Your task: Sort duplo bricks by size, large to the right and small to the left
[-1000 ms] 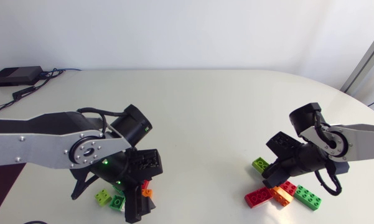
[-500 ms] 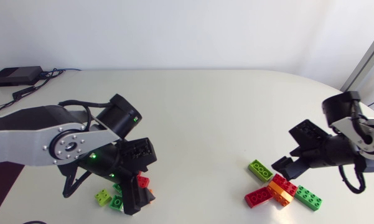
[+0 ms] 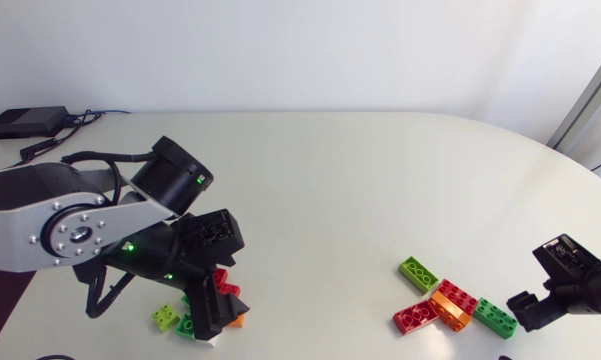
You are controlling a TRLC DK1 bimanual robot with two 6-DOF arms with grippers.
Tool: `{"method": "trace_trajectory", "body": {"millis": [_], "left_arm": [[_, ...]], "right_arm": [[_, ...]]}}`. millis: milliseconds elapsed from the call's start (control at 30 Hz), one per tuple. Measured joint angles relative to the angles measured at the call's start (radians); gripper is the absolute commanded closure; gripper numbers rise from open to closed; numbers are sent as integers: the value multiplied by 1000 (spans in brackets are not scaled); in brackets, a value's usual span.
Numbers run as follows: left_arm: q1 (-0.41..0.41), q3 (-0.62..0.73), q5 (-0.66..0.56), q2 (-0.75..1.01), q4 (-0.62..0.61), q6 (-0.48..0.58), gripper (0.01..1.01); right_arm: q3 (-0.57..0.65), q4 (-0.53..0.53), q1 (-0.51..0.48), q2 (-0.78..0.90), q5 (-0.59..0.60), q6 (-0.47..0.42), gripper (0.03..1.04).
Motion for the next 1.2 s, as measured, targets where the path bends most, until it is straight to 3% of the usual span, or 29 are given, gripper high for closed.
{"method": "trace_trajectory", "body": {"millis": [200, 500, 733, 900, 1000, 1100, 1133, 1200], "left_arm": [[0, -3, 0, -26, 0, 0, 51], [0, -26, 0, -66, -11, -7, 51], [0, -26, 0, -79, -18, -7, 51], [-2, -26, 0, -79, -18, -7, 51], [-5, -26, 0, -79, -18, -7, 51], [-5, -26, 0, -79, -18, -7, 51], [-5, -26, 0, -79, -18, -7, 51], [-5, -26, 0, -79, -18, -7, 51]], "right_arm": [[-37, -153, 31, -119, 17, -33, 67], [-37, -283, 241, -155, -11, 48, 67], [-30, -280, 218, -149, -10, 45, 72], [-30, -233, 147, -37, -46, -2, 74], [-30, -215, 106, 44, -71, -34, 198], [-30, -207, 91, 81, -87, -58, 716], [-30, -201, 90, 82, -97, -63, 839], [-30, -196, 90, 83, -113, -69, 843]]}}
